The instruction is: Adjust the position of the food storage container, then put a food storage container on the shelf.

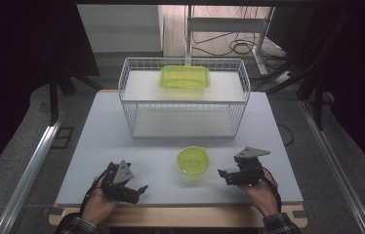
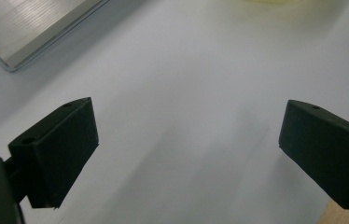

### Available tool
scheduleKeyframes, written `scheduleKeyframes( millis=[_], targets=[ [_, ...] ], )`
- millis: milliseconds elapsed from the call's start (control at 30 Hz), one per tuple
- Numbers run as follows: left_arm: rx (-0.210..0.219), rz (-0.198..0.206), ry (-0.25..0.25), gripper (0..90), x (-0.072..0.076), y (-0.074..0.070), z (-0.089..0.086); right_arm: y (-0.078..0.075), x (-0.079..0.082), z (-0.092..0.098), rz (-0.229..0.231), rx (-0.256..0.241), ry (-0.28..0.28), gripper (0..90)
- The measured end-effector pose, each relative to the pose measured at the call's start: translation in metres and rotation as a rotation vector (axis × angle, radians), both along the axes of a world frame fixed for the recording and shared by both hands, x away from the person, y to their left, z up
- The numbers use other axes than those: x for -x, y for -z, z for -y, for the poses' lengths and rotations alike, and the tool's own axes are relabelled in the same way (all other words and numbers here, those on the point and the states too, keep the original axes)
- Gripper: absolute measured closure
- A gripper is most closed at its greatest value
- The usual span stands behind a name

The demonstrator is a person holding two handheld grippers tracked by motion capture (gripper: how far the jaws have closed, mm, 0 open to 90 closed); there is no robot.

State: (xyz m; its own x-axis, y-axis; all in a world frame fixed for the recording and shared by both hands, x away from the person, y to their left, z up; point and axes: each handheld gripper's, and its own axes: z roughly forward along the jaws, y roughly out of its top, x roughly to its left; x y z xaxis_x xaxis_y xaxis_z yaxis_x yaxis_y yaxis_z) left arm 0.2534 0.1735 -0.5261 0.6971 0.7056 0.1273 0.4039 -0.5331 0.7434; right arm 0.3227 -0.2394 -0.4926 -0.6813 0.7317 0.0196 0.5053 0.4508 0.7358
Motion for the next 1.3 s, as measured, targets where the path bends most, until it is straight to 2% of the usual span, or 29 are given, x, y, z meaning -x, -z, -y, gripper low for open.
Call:
scheduleKeyframes(
  millis=[133,367,500,700,767,800,900,1133,1300],
  targets=[
    [-0.001,0.002,-0.002,4.4,-0.001,0.000,0.000,0.002,-0.001,0.000,-0.003,-0.001,-0.009,9.5],
    [-0.007,0.003,-0.004,4.4,-0.001,0.001,-0.001,0.000,-0.004,-0.001,-0.024,-0.048,0.011,5.4],
    [-0.010,0.005,-0.002,4.3,-0.001,0.001,0.000,-0.003,-0.007,-0.002,-0.056,-0.095,0.013,6.0],
    [-0.016,0.005,0.001,4.2,-0.001,0.001,0.000,-0.012,-0.015,-0.011,-0.104,-0.185,-0.015,5.8],
    [-0.017,0.004,0.002,4.3,-0.001,0.001,0.001,-0.015,-0.016,-0.015,-0.091,-0.188,-0.012,12.4],
    [-0.016,0.003,0.002,4.3,0.000,0.001,0.001,-0.017,-0.018,-0.016,-0.088,-0.187,-0.011,18.5],
    [-0.019,0.003,0.004,4.3,-0.001,0.001,0.001,-0.019,-0.022,-0.020,-0.110,-0.198,-0.026,29.8],
    [-0.025,0.002,0.006,4.3,0.000,0.001,0.002,-0.012,-0.044,-0.032,-0.253,-0.272,-0.015,46.2],
    [-0.030,0.002,0.008,4.3,0.000,0.001,0.002,-0.006,-0.056,-0.038,-0.321,-0.298,-0.012,56.8]
  ],
)
